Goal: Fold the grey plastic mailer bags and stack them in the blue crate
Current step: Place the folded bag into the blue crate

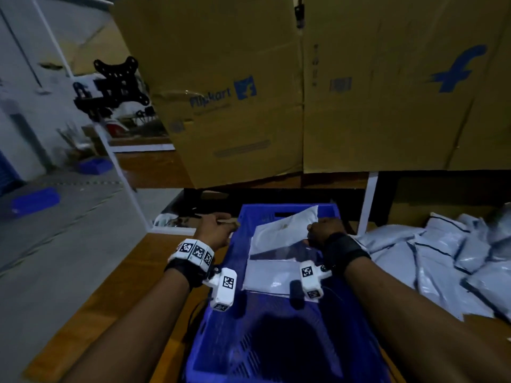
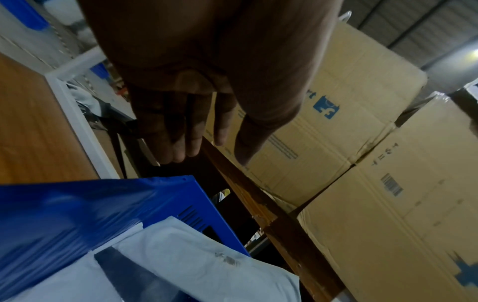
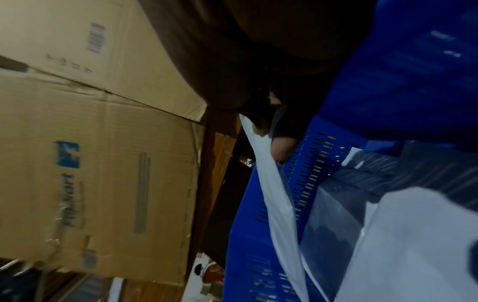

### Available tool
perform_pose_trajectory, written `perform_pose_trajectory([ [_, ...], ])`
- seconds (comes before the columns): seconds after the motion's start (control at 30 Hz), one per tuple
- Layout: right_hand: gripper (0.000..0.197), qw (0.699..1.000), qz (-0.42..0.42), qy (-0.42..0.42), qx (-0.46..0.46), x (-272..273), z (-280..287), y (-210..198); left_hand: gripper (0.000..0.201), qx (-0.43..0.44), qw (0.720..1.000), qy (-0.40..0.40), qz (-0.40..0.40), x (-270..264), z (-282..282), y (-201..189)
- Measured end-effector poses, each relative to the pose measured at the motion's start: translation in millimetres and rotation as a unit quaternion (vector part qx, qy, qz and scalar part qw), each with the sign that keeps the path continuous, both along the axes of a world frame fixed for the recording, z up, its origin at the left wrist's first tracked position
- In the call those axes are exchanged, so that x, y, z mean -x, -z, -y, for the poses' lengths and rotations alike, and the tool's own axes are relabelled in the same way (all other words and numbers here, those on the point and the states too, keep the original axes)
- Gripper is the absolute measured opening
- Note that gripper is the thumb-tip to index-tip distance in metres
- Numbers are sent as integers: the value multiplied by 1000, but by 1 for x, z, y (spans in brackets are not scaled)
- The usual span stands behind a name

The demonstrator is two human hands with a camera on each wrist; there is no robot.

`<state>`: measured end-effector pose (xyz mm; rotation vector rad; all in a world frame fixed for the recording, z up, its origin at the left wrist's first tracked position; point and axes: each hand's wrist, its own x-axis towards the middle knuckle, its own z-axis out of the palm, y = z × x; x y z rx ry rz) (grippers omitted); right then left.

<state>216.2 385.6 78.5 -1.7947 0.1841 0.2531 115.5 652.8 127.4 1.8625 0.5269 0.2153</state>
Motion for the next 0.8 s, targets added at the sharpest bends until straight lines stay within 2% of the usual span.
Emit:
perform_pose_trajectory([
  [0.1,34,990,7,-11,144,-4,-19,9,35,-10,999,32,-15,-26,-13,8],
  [0.13,35,971,22,-40,236,-2,-24,12,38,-18,999,44,-23,-33,-16,12],
  [0.2,38,911,50,-104,395,-8,-31,25,39,-40,996,71,-37,-43,-22,19],
  [0.27,41,861,46,-139,488,-7,-35,34,49,-44,995,86,-38,-50,-28,25],
  [0.33,42,817,43,-175,547,-12,-36,50,64,-42,994,97,-39,-57,-34,34],
  [0.4,43,746,19,-231,625,-14,-36,60,65,-45,992,113,-40,-61,-37,39],
  [0.43,44,743,11,-229,629,-16,-36,60,62,-45,991,116,-43,-63,-38,40],
  [0.47,44,714,15,-247,655,-19,-35,64,60,-46,991,118,-42,-64,-39,40],
  [0.5,45,729,16,-227,646,-19,-34,65,57,-44,991,119,-41,-66,-39,39],
  [0.57,44,710,-1,-240,663,-21,-35,62,48,-48,991,120,-42,-69,-40,39],
  [0.6,42,712,-6,-242,659,-20,-35,61,45,-51,991,118,-44,-72,-41,40],
  [0.63,40,733,-6,-225,642,-20,-34,58,41,-52,991,115,-47,-74,-41,41],
  [0.67,40,732,-9,-229,641,-24,-32,63,36,-56,991,114,-46,-75,-42,42],
  [0.7,40,751,-15,-217,624,-21,-35,61,32,-60,991,113,-49,-77,-43,43],
  [0.73,40,755,-30,-227,614,-21,-36,60,29,-63,990,112,-49,-78,-44,45],
  [0.8,39,806,-21,-208,554,-27,-37,67,28,-67,990,111,-52,-82,-46,47],
])
